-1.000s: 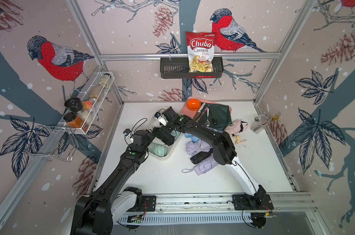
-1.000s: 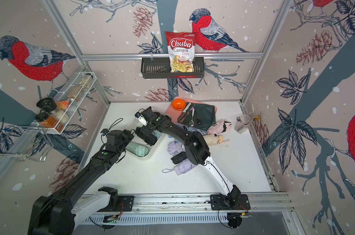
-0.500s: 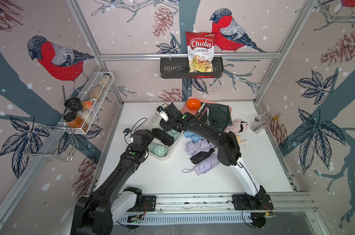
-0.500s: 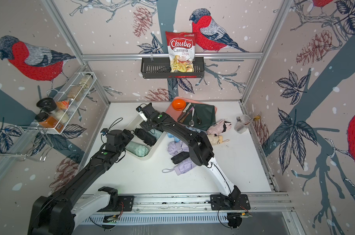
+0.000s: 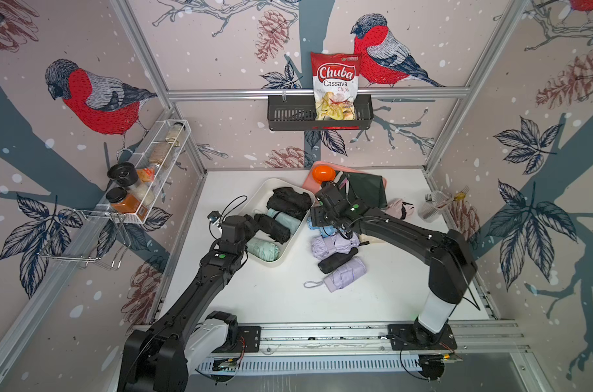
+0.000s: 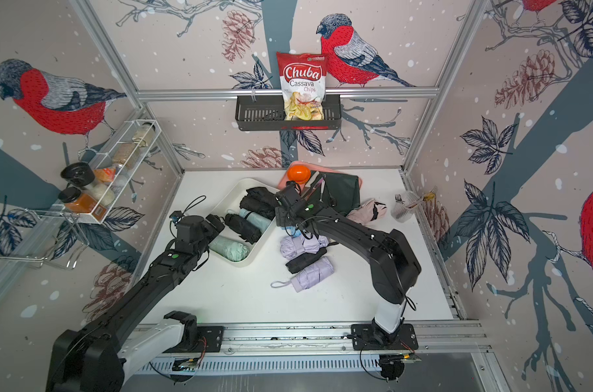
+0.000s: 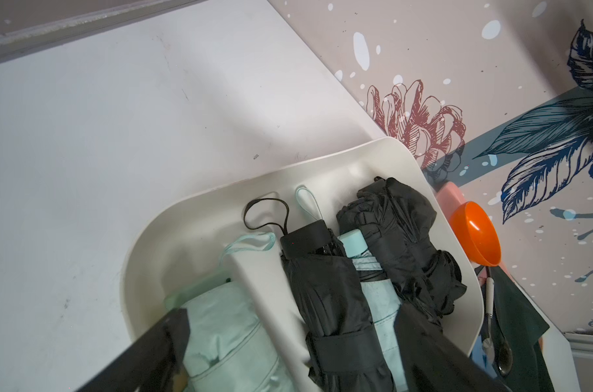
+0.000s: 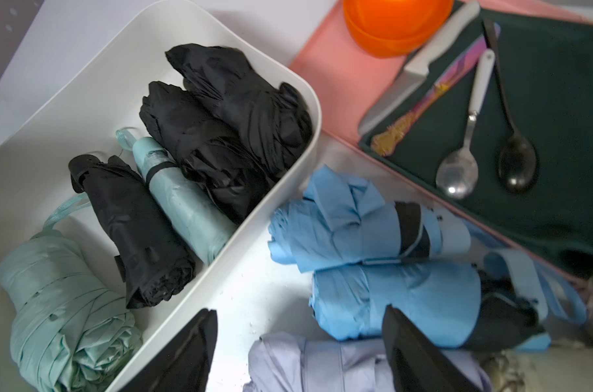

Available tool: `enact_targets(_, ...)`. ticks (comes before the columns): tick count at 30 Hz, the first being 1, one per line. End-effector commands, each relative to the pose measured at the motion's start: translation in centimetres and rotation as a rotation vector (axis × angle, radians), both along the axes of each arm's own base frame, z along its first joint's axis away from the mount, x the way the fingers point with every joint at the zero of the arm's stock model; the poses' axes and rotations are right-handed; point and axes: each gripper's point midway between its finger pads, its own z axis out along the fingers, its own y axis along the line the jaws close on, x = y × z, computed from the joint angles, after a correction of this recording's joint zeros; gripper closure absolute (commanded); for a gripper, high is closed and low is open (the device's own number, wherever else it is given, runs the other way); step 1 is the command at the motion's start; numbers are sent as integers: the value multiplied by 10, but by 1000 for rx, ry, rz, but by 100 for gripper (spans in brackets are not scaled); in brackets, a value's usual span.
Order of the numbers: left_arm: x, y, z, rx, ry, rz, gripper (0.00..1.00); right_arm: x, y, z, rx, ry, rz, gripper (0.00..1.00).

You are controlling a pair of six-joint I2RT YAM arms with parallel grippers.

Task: Put the umbrella into the storage box
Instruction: Place the umbrella in the storage box, then pick up the umbrella from the center of the board.

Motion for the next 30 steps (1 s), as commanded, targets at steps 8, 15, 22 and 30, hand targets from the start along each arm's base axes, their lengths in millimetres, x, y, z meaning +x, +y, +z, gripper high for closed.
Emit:
enact_targets(8,5,-2,21,43,-75,-40,2,-83,-73,-44,238,206,-305,20)
enact_targets(15,7,-9,20,32,-74,-83,2,-135,-100,-67,379,337,-402,19)
enact_targets(22,10,-13,23,37,-71,-103,3,-169,-123,-93,487,440,-496,19)
enact_targets(30,12,-16,20,23,-64,-115,3,-166,-126,-101,562,432,-502,22)
